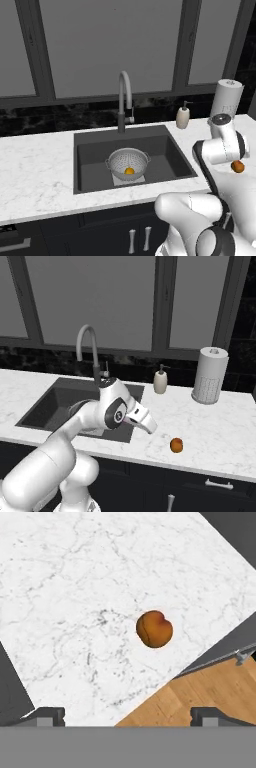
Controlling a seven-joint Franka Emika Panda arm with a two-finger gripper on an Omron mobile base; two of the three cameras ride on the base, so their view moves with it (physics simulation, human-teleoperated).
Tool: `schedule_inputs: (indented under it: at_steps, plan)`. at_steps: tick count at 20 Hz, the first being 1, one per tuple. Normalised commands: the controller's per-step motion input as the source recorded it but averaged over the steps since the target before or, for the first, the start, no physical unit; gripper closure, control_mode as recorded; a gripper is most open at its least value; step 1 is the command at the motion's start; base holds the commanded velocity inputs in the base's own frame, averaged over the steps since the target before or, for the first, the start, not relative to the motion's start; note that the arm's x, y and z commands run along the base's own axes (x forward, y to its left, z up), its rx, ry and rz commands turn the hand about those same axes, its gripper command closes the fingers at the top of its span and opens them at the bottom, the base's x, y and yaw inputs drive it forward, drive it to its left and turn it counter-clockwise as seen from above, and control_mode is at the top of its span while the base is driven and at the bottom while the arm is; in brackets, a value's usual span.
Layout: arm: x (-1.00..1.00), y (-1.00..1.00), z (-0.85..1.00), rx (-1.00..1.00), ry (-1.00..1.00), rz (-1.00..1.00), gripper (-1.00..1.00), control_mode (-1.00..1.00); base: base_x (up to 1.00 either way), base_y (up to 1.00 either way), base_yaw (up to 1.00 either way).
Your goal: Put the colander in the sink, put the mango, peach in the colander, and turn on the sink faucet and pour water over the colander.
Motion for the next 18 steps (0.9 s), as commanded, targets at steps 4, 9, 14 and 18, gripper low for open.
schedule_inputs:
  at_steps: [4,9,14,18]
  plan:
    - [-0.06,-0.75,0.09,0.0,0.03,0.0,-1.0,-1.0,0.0,0.0,0.0]
    - [-0.19,-0.48,-0.04,0.0,0.0,0.0,-1.0,-1.0,0.0,0.0,0.0]
    - [0.0,-0.35,-0.05,0.0,0.0,0.0,-1.0,-1.0,0.0,0.0,0.0]
    - [0.0,-0.22,-0.09,0.03,0.0,0.04,-1.0,-1.0,0.0,0.0,0.0]
